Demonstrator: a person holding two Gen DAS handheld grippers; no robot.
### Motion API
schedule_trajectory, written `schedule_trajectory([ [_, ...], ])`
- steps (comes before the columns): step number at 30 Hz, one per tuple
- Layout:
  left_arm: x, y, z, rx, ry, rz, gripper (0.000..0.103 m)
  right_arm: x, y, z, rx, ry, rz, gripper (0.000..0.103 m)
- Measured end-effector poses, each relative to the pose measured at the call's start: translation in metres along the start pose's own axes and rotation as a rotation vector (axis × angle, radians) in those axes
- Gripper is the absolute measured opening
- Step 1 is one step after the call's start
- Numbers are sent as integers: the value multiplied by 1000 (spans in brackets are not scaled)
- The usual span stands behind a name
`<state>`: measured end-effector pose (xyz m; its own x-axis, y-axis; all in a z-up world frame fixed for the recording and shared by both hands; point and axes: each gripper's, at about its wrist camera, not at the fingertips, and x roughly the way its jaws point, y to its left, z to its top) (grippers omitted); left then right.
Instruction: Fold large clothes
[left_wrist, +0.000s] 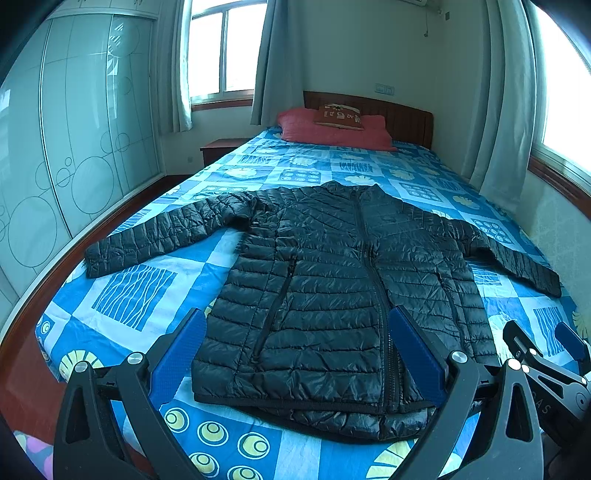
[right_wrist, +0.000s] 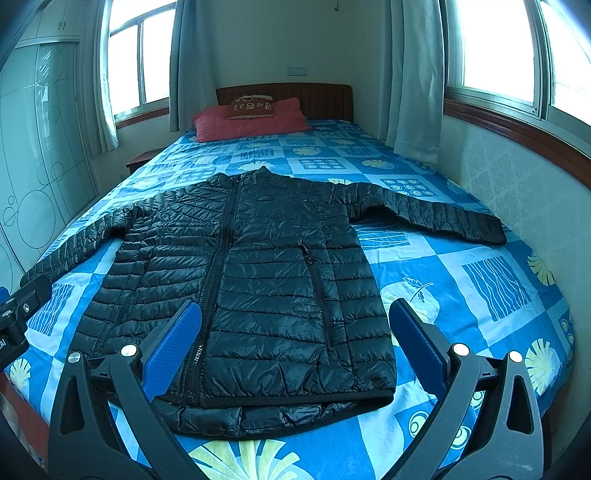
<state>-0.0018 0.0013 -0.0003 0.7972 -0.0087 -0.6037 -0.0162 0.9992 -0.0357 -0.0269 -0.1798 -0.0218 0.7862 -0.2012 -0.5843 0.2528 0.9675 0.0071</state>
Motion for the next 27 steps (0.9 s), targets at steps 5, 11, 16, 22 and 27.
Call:
schedule_trajectory([
  [5,0,0,0,-1,2,0,98,0,0,0,0,-1,0,101],
  [11,0,0,-1,0,3,-1,98,0,0,-1,0,-1,1,101],
  [16,0,-1,-2,0,3,-1,98,0,1,-1,0,-2,0,101],
  [22,0,-1,-2,0,1,-1,98,-1,1,0,0,-2,0,101],
  [27,0,-2,-2,0,1,-1,98,-1,1,0,0,-2,0,101],
])
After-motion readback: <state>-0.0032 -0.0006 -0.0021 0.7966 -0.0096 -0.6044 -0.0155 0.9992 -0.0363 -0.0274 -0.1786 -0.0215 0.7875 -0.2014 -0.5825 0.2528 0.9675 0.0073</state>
